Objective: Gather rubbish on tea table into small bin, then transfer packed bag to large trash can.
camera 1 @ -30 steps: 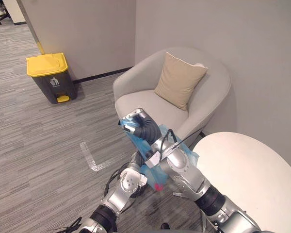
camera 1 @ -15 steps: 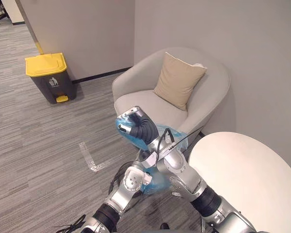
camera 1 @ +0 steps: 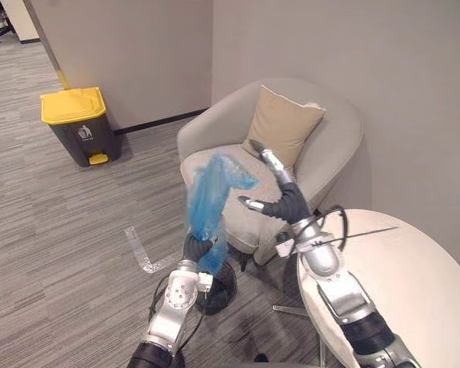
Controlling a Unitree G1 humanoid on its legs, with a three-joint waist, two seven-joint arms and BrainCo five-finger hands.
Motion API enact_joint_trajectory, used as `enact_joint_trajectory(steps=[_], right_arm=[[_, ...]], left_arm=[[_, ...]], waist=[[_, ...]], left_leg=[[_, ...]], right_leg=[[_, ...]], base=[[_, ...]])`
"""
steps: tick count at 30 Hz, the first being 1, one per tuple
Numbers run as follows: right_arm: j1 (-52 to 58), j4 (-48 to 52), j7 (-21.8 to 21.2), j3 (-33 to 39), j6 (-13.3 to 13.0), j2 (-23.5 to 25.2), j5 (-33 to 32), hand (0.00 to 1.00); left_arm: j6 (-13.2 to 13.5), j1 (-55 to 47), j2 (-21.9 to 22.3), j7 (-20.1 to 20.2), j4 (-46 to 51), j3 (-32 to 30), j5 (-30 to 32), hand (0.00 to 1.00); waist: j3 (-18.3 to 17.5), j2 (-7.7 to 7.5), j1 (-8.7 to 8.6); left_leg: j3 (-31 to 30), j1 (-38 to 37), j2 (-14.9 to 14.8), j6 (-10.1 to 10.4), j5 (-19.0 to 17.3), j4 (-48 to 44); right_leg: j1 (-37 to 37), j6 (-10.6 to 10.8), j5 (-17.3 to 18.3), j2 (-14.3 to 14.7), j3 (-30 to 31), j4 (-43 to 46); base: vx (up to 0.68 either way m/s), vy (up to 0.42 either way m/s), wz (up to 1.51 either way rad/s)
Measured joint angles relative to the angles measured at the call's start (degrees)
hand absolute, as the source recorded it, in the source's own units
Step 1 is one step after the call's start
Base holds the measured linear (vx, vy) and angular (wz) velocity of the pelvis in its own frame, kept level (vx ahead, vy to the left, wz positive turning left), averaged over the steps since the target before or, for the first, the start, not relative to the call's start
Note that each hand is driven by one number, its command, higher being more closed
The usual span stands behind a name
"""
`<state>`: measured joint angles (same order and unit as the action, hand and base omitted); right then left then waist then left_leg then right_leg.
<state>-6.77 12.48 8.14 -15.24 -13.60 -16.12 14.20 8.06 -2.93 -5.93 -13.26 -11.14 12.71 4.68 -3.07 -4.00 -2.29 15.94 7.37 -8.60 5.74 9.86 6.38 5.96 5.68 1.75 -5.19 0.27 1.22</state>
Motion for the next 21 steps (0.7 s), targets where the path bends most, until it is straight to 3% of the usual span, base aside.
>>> enact_joint_trajectory(steps=[3, 5, 10, 17, 21], right_arm=[[5.2, -0.6, 1.1, 3.8, 0.1, 1.6, 1.1, 0.0], [8.8, -4.3, 1.4, 7.4, 0.3, 5.6, 0.6, 0.0], [14.1, -15.5, 0.0, 12.6, 2.7, 11.3, -5.4, 0.0], [14.9, -38.2, -5.4, 17.4, 6.6, 13.9, -15.7, 0.0], [14.6, -47.5, -5.9, 18.7, 8.1, 13.8, -16.7, 0.0]], left_arm=[[0.0, -2.5, 0.0, 0.0, 0.8, -2.4, -1.5, 1.0], [0.0, -4.7, 0.2, 0.1, 0.9, -4.9, -2.7, 1.0], [-0.1, -8.8, 1.0, 2.4, 0.4, -9.4, -4.9, 1.0], [-2.0, -9.1, 1.2, 6.9, -12.8, -15.5, -5.0, 1.0], [-2.8, -9.1, 1.2, 7.5, -20.7, -17.2, -6.0, 1.0]], waist=[[0.0, 0.06, -0.02], [0.0, 0.13, -0.04], [0.1, 0.25, 0.02], [1.3, 2.37, 0.64], [1.7, 2.81, 1.25]], left_leg=[[-0.5, 0.0, 0.0, 0.0, 0.0, 0.0], [-0.9, 0.2, 0.0, 0.1, 0.0, 0.0], [-1.2, 0.4, 0.1, 0.1, -0.1, 0.0], [-2.4, -0.3, 0.4, 0.4, -1.4, 0.0], [-2.5, -1.4, 0.4, 0.6, -1.9, 0.0]], right_leg=[[0.0, -0.1, 0.6, 0.0, -0.5, 0.6], [0.0, -0.3, 0.7, 0.0, -1.0, 0.6], [-0.1, -0.3, 0.8, -0.2, -1.3, 0.4], [-2.3, -0.4, 1.3, -0.4, -2.9, -0.5], [-3.3, -0.2, 1.7, -0.4, -2.9, -0.5]], base=[[0.02, -0.017, 0.09], [0.04, -0.021, 0.08], [0.03, -0.011, 0.05], [0.01, -0.004, 0.1], [0.06, -0.019, 0.01]])
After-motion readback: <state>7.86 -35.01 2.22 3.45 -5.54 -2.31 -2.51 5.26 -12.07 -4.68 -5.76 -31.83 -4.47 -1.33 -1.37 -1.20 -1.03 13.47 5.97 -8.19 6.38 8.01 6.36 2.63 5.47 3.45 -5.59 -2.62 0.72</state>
